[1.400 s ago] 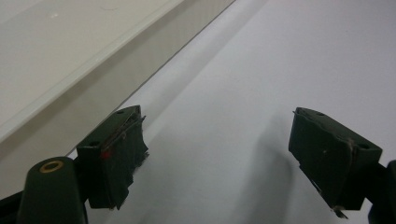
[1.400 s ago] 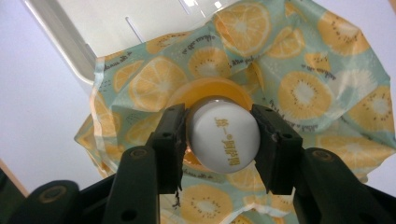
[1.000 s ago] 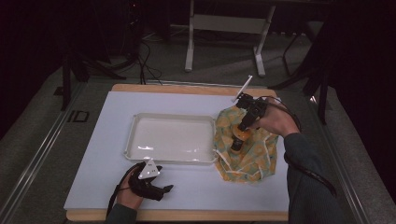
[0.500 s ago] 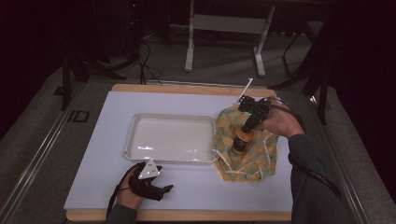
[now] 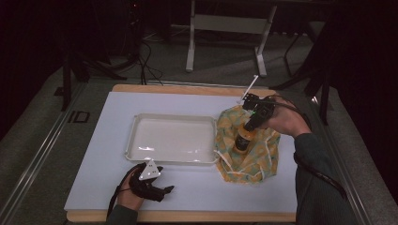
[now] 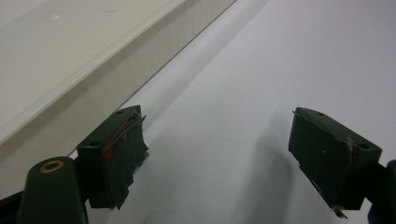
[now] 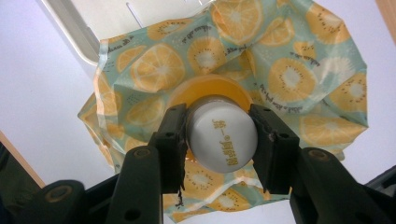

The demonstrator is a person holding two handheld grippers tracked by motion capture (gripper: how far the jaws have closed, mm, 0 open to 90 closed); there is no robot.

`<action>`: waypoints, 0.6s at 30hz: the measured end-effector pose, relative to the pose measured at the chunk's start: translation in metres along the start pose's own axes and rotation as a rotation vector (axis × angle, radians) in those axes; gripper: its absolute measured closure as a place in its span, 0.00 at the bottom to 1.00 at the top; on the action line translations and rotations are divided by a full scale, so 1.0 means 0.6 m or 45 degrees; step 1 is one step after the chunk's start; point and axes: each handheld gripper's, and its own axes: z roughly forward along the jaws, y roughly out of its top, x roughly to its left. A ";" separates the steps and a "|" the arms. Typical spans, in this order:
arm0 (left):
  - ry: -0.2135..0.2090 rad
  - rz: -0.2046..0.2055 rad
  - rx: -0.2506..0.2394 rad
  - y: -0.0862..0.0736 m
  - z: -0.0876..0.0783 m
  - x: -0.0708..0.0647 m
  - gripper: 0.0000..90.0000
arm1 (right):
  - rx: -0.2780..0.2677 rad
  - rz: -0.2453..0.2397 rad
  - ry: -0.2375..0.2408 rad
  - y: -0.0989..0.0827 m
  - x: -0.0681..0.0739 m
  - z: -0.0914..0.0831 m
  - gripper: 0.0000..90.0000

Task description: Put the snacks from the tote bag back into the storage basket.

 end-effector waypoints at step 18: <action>0.001 -0.001 0.002 0.000 0.000 0.000 0.21 | -0.031 -0.036 -0.071 0.004 0.003 -0.027 0.65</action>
